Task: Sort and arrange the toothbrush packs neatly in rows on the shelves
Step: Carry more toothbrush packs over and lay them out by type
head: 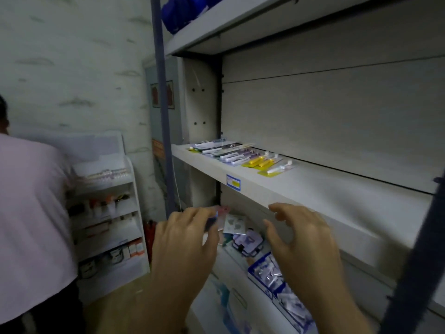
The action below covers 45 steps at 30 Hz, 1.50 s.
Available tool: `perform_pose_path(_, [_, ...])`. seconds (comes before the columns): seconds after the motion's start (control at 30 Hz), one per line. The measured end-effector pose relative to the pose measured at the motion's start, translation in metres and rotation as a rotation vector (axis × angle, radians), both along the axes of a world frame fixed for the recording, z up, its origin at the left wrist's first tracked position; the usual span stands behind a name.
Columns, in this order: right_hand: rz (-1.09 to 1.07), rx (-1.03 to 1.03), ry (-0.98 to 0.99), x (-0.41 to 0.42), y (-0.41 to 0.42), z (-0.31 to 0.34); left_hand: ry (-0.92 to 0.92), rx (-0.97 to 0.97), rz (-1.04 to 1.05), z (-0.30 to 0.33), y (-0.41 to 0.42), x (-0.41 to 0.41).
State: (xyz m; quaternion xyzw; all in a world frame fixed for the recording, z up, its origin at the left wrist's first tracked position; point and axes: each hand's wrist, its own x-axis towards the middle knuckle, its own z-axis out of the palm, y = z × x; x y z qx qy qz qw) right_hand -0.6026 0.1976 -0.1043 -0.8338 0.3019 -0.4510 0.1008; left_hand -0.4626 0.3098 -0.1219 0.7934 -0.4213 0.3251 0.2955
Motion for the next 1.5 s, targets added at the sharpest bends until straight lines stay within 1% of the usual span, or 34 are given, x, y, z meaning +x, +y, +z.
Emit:
perform_pose_path(0.27, [0.025,-0.022,0.003,0.091,-0.027,-0.001,0.015,0.012,0.027,-0.010,-0.025,0.091])
perform_pose_path(0.4, [0.017,-0.025,0.032,0.132,-0.036,-0.001,0.025,0.027,-0.030,-0.019,-0.039,0.138])
perform_pose_path(0.5, [0.011,-0.029,0.049,0.172,-0.039,0.004,0.060,0.018,-0.076,-0.020,-0.046,0.185])
perform_pose_path(0.6, [-0.004,-0.039,0.068,0.213,-0.041,0.009,0.160,0.096,-0.124,-0.025,-0.057,0.244])
perform_pose_path(0.67, [-0.024,-0.034,0.075,0.240,-0.042,0.015,0.201,0.080,-0.140,-0.019,-0.063,0.272])
perform_pose_path(0.7, [-0.034,-0.034,0.076,0.253,-0.043,0.018,0.222,0.037,-0.144,-0.013,-0.063,0.280])
perform_pose_path(0.77, [-0.053,-0.041,0.060,0.279,-0.045,0.023,0.193,-0.035,-0.228,-0.001,-0.064,0.300])
perform_pose_path(0.83, [-0.065,-0.046,0.048,0.305,-0.045,0.023,0.127,-0.067,-0.237,0.004,-0.063,0.326])
perform_pose_path(0.93, [-0.076,-0.029,0.058,0.337,-0.045,0.017,0.128,0.023,-0.194,-0.007,-0.069,0.367])
perform_pose_path(1.0, [-0.086,-0.021,0.062,0.352,-0.050,0.013,0.252,0.092,-0.222,-0.009,-0.079,0.387])
perform_pose_path(1.03, [-0.096,-0.017,0.067,0.359,-0.053,0.012,0.284,0.114,-0.252,-0.010,-0.085,0.395])
perform_pose_path(1.1, [-0.131,-0.007,0.064,0.369,-0.062,0.013,0.205,0.111,-0.247,-0.010,-0.094,0.404])
perform_pose_path(1.13, [-0.156,-0.006,0.055,0.374,-0.067,0.014,0.180,0.079,-0.271,-0.006,-0.098,0.406])
perform_pose_path(1.17, [-0.180,-0.011,0.045,0.379,-0.073,0.014,0.189,0.057,-0.318,-0.002,-0.104,0.410])
perform_pose_path(1.27, [-0.241,-0.051,0.038,0.398,-0.090,0.014,0.158,0.036,-0.334,0.001,-0.127,0.429])
perform_pose_path(1.5, [-0.266,-0.053,-0.026,0.444,-0.137,0.024,0.108,0.024,-0.403,0.015,-0.188,0.480])
